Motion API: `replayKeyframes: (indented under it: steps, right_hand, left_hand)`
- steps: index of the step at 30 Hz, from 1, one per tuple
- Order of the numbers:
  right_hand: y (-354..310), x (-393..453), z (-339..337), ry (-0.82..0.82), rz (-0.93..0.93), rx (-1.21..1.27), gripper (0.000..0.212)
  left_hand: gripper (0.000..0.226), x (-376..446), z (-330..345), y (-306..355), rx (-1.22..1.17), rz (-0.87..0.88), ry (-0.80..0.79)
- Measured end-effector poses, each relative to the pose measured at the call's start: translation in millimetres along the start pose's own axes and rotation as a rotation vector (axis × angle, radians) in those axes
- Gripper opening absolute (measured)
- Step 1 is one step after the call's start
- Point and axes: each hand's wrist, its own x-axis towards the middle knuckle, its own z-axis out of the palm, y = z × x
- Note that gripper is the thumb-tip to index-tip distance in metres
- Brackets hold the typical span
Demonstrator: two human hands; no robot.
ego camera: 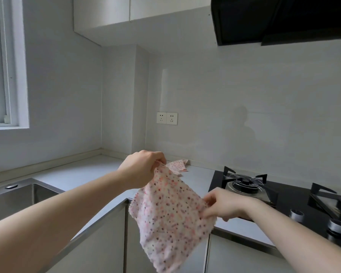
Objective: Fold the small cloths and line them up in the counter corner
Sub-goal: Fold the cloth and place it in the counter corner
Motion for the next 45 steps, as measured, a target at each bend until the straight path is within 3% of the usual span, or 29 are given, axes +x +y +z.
replayKeyframes:
  steps: [2,7,16,18,21,26,30,33,36,40,45]
  right_hand:
    - [5.3,4.8,-2.7,0.124,-0.012,0.023,0.011]
    - [15.5,18.4,-12.5,0.327,-0.044,-0.072,0.024]
    - [23.1,49.9,-29.3,0.409,0.013,0.146,0.009]
    - [20.0,61.0,-33.7,0.463,0.02,0.309,0.01]
    - [11.1,80.6,-46.4,0.636,0.013,0.468,0.017]
    - [-6.2,85.8,-74.8,0.868,-0.075,0.36,0.008]
    - [-2.3,76.7,-79.7,0.824,-0.13,0.271,0.017]
    - [11.8,67.7,-67.9,0.777,-0.127,0.175,0.017]
    - [34.6,56.7,-47.1,0.625,-0.118,0.053,0.018]
    - [74.5,44.7,-13.9,0.415,-0.074,-0.139,0.015]
    - [103.7,30.9,9.3,0.347,0.018,-0.109,0.019]
  left_hand:
    - [0.03,0.1,1.3,-4.9,0.029,-0.034,0.0]
    - [0.024,0.1,11.5,-18.1,0.086,-0.13,-0.03]
    - [0.023,13.3,43.8,-38.5,0.1,-0.265,-0.101]
    - [0.024,23.0,49.0,-40.7,-0.018,-0.346,-0.093]
    - [0.023,43.7,52.2,-42.0,-0.332,-0.438,0.057]
    - [0.015,66.7,48.9,-32.0,-0.629,-0.429,0.296]
    - [0.012,63.8,51.0,-25.8,-0.637,-0.349,0.36]
    - [0.014,43.1,57.8,-23.4,-0.583,-0.276,0.321]
    - [0.016,14.0,77.9,-25.5,-0.452,-0.221,0.184]
    - [0.024,-21.9,104.2,-30.5,-0.21,-0.212,-0.127]
    - [0.023,-43.5,115.7,-22.7,-0.141,-0.145,-0.291]
